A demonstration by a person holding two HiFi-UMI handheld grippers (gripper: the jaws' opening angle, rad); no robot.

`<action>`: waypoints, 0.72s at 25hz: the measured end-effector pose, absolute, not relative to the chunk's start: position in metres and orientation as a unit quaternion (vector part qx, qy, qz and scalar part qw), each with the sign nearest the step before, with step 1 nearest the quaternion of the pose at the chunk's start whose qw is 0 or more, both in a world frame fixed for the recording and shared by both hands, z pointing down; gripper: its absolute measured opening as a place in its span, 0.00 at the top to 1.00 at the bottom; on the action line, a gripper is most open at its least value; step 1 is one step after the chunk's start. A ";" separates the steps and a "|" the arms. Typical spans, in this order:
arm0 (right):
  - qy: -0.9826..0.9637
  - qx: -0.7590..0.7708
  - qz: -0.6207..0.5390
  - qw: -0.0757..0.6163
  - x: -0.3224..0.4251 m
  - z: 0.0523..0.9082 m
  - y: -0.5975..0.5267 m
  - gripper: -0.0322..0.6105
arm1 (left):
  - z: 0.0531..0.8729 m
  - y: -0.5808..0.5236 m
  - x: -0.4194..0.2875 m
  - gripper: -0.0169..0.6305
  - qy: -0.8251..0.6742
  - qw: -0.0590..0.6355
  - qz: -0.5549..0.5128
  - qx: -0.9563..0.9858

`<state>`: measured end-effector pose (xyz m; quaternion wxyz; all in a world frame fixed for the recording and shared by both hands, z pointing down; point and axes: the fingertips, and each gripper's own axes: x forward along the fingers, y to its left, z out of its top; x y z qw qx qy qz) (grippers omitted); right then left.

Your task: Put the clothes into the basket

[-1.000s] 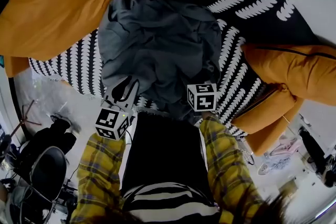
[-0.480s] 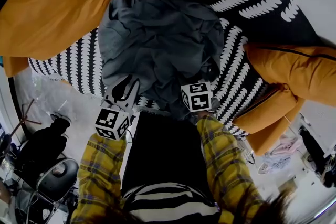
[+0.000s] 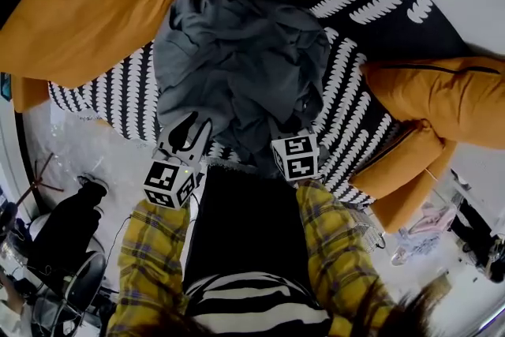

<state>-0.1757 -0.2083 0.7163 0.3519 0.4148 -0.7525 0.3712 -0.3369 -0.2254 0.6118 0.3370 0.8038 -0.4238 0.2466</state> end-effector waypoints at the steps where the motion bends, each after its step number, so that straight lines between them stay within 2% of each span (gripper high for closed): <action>1: -0.759 0.418 0.363 0.343 -0.175 0.709 -0.208 0.75 | 0.608 -0.224 -0.336 0.79 -0.427 0.330 0.245 0.806; 7: -0.758 0.441 0.353 0.324 -0.167 0.661 -0.206 0.75 | 0.600 -0.218 -0.337 0.75 -0.416 0.341 0.244 0.807; 18: -0.785 0.496 0.286 0.237 -0.121 0.531 -0.207 0.76 | 0.552 -0.216 -0.297 0.73 -0.391 0.305 0.228 0.838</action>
